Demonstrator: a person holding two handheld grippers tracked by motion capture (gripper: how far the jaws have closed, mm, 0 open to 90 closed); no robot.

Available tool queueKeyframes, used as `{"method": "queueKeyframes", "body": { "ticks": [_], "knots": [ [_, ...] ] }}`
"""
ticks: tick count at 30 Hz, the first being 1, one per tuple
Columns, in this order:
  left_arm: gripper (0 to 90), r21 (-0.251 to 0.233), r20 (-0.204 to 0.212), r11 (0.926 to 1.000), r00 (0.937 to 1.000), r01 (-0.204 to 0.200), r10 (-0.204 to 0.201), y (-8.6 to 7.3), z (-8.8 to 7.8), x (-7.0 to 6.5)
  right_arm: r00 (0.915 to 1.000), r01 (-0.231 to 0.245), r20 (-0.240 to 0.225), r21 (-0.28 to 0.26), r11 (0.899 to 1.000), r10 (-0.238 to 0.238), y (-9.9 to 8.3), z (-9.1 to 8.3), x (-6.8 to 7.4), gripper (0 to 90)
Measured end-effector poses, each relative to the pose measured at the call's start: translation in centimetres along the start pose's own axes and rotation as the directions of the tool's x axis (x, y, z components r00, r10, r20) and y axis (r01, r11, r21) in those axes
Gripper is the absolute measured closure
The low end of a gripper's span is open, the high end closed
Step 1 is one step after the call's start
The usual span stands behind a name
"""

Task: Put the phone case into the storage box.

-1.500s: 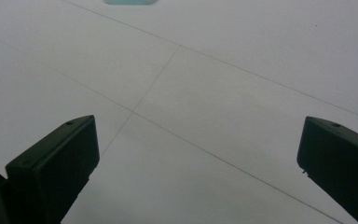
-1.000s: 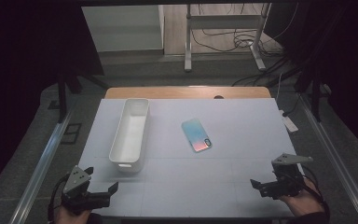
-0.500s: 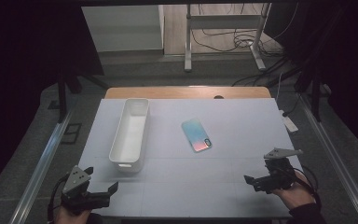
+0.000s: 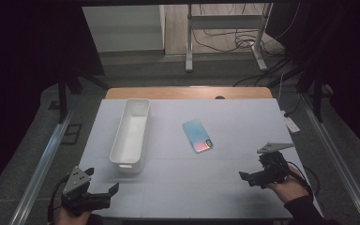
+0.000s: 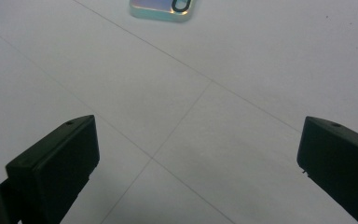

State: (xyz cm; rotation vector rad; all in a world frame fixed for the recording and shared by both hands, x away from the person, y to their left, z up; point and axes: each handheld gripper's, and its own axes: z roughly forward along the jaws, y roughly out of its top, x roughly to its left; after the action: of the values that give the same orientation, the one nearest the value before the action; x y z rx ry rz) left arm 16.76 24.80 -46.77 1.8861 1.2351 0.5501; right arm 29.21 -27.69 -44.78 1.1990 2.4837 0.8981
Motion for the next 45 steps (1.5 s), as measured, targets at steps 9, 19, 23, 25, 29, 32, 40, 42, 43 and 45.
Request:
{"method": "queueKeyframes", "body": {
  "ticks": [9,19,23,25,29,32,40,42,43,45],
  "knots": [
    [0.0,0.000,0.002,1.0000,1.0000,0.002,-0.002,0.0,0.0,0.0,0.9996,0.023,-0.016,0.008,1.000,-0.023,1.3,1.1,0.2,0.0],
    [0.0,-0.003,0.003,1.0000,1.0000,-0.002,0.002,0.0,0.0,0.0,0.9992,0.034,-0.022,0.024,0.999,-0.034,2.4,2.3,0.2,0.0],
    [0.0,-0.002,0.003,1.0000,1.0000,-0.001,0.001,0.0,0.0,0.0,0.9992,0.037,-0.018,0.028,0.999,-0.037,2.7,2.7,0.1,0.0],
    [0.0,-0.002,0.002,1.0000,1.0000,-0.002,0.002,0.0,0.0,0.0,0.9992,0.038,-0.016,0.034,0.999,-0.038,3.0,2.9,0.0,0.0],
    [0.0,-0.002,0.004,1.0000,1.0000,-0.001,0.001,0.0,0.0,0.1,0.9989,0.046,-0.014,0.042,0.998,-0.046,3.5,3.5,0.0,0.0],
    [0.0,-0.003,0.004,1.0000,1.0000,0.000,0.000,0.0,0.0,0.1,0.9985,0.052,-0.016,0.051,0.997,-0.051,3.8,3.8,0.0,0.0],
    [0.0,-0.003,0.004,1.0000,1.0000,0.002,-0.002,0.0,0.0,0.1,0.9974,0.065,-0.033,0.065,0.996,-0.063,4.7,5.0,-0.3,0.0],
    [0.0,-0.003,0.004,1.0000,1.0000,0.002,-0.002,0.0,0.0,0.1,0.9977,0.061,-0.033,0.066,0.996,-0.059,4.8,5.1,-0.3,0.0],
    [0.0,-0.003,0.004,1.0000,1.0000,0.003,-0.003,0.0,0.0,0.1,0.9976,0.061,-0.035,0.063,0.996,-0.059,5.0,5.3,-0.3,0.0],
    [0.0,-0.002,0.004,1.0000,1.0000,0.003,-0.003,0.0,0.0,0.1,0.9976,0.062,-0.037,0.064,0.996,-0.059,5.2,5.5,-0.3,0.0]
  ]
}}
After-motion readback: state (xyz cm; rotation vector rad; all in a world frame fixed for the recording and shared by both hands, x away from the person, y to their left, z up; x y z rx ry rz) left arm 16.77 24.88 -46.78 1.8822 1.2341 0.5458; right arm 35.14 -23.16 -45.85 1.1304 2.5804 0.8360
